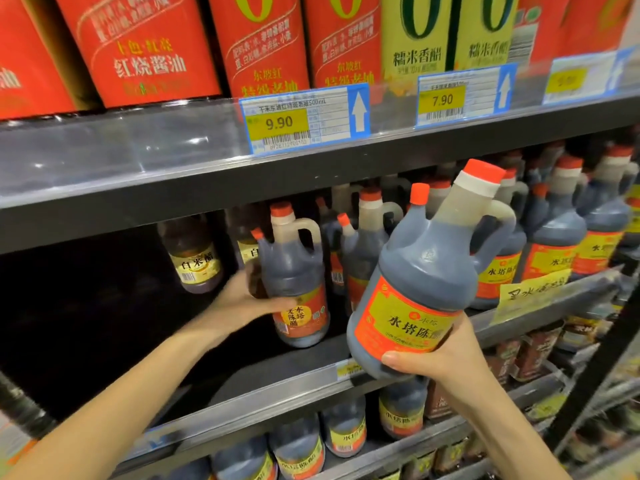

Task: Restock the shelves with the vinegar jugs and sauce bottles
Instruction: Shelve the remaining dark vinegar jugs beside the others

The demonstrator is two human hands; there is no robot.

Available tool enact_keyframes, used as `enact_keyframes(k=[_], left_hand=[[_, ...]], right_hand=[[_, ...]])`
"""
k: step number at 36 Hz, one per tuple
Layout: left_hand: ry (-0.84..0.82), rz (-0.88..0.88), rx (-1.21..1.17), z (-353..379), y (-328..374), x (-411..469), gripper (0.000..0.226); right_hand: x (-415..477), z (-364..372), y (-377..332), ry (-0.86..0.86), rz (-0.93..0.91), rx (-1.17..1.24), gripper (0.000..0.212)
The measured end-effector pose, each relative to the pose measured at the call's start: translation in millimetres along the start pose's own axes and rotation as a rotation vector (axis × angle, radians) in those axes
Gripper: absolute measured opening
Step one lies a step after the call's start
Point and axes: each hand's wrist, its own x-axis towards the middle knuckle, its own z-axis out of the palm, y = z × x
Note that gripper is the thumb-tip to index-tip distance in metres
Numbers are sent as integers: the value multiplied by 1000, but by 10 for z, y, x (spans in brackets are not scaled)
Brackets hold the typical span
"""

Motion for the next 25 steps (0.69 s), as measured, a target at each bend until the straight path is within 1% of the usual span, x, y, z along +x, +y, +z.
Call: enact_keyframes(k=[1, 3, 5, 7, 10, 13, 16, 21, 25], left_hand=[[-1, 33, 31, -73, 86, -1, 79], [-25, 73, 86, -151, 222, -5, 88], [-82, 81, 105, -130, 293, -8, 93], [-104, 68, 96, -83, 298, 13, 94], [-64, 47, 46, -29, 238, 58, 88], [-12, 41, 19, 2, 180, 93, 65], [18, 54, 21, 19, 144, 116, 53], [52, 75, 36, 30, 124, 182, 48], [73, 51, 34, 3, 119, 279, 48]], right_hand=[[-7, 3, -8, 1, -1, -5, 104], [-14, 29, -27, -1, -6, -14, 96], [-24, 64, -31, -6, -9, -5, 81], [-41, 102, -32, -10, -5, 14, 74], [-54, 136, -29, 0, 5, 21, 76], [-43, 143, -29, 5, 5, 25, 70], [-35, 148, -9, 12, 11, 22, 73], [-4, 168, 42, 35, 12, 35, 77], [13, 166, 51, 30, 18, 29, 81]])
